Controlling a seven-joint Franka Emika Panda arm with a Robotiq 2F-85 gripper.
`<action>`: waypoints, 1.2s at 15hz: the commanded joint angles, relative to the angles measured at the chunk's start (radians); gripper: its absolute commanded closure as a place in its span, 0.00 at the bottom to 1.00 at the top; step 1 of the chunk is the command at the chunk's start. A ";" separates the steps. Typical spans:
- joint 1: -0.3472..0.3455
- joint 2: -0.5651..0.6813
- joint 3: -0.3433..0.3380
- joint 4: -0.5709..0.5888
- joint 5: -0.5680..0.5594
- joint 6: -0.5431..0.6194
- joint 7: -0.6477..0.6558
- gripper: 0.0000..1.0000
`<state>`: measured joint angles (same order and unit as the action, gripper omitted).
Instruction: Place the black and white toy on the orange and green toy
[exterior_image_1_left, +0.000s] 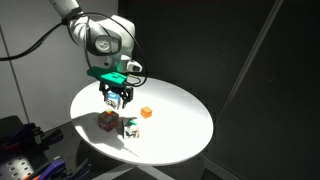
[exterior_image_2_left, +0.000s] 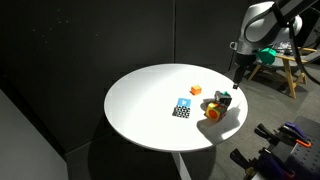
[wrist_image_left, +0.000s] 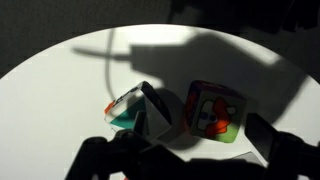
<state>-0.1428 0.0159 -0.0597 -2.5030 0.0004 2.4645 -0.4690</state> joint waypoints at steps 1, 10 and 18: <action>0.014 -0.154 -0.018 -0.105 -0.032 -0.011 0.030 0.00; 0.022 -0.380 -0.048 -0.159 -0.074 -0.177 0.018 0.00; 0.058 -0.498 -0.055 -0.132 -0.052 -0.337 0.049 0.00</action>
<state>-0.1115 -0.4312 -0.0981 -2.6454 -0.0506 2.1804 -0.4622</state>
